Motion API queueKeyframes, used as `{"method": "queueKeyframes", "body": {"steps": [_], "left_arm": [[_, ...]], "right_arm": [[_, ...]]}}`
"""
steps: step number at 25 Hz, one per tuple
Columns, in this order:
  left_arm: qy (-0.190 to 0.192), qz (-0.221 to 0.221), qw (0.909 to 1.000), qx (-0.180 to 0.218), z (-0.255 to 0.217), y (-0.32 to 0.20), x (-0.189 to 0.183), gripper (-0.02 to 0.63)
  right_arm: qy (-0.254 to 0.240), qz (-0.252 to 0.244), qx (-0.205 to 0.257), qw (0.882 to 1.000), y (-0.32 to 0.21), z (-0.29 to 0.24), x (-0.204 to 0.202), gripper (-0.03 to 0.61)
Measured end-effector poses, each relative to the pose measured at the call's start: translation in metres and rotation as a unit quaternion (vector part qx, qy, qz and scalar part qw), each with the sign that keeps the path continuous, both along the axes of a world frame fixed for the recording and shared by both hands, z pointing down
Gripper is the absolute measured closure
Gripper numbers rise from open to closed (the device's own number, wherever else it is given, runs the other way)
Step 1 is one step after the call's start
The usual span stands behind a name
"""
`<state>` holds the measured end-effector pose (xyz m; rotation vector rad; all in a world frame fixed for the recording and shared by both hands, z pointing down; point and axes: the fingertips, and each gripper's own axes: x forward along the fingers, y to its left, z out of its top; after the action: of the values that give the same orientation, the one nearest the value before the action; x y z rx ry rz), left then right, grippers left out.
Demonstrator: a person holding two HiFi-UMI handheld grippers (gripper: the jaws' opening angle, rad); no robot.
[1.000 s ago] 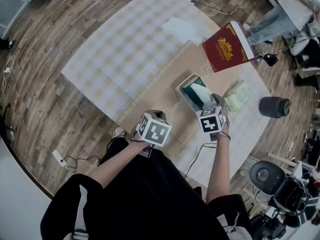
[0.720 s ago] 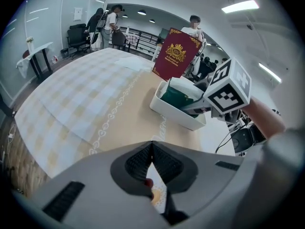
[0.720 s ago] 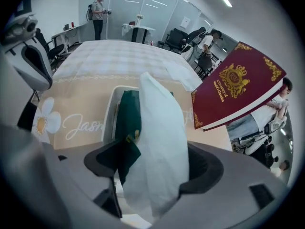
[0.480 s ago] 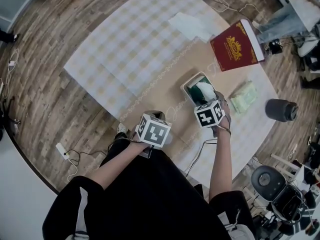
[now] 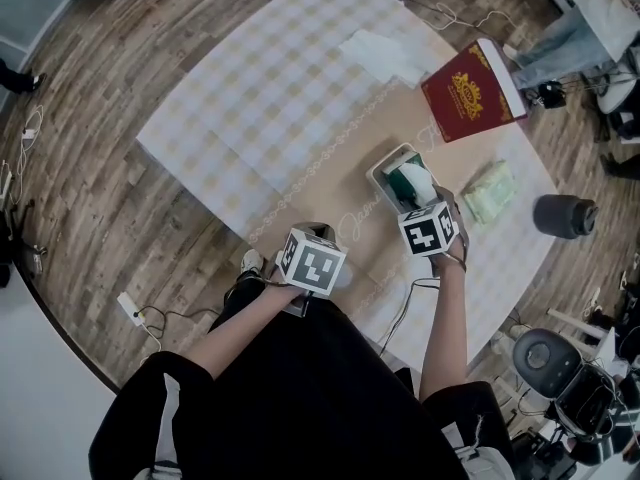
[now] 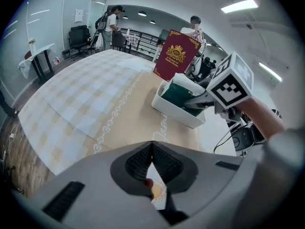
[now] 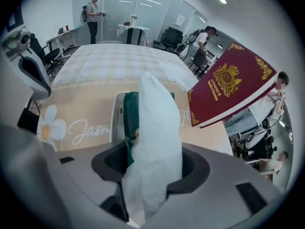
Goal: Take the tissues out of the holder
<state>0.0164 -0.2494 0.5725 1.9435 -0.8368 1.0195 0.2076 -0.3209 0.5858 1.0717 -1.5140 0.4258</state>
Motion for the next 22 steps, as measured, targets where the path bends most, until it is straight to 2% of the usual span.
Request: {"method": "queueKeyframes", "body": {"steps": [4, 13, 22], "left_arm": [[0.01, 0.0, 0.9999, 0.007, -0.003, 0.01, -0.011, 0.612], [0.043, 0.049, 0.9976, 0.025, -0.019, 0.016, -0.013, 0.612], [0.058, 0.119, 0.9906, 0.035, -0.035, 0.056, -0.042, 0.613]], "right_arm": [[-0.005, 0.027, 0.042, 0.999, 0.01, -0.028, -0.01, 0.341], [-0.033, 0.119, 0.107, 0.986, 0.041, -0.086, -0.029, 0.341], [-0.089, 0.233, 0.122, 0.961, 0.117, -0.094, -0.081, 0.341]]}}
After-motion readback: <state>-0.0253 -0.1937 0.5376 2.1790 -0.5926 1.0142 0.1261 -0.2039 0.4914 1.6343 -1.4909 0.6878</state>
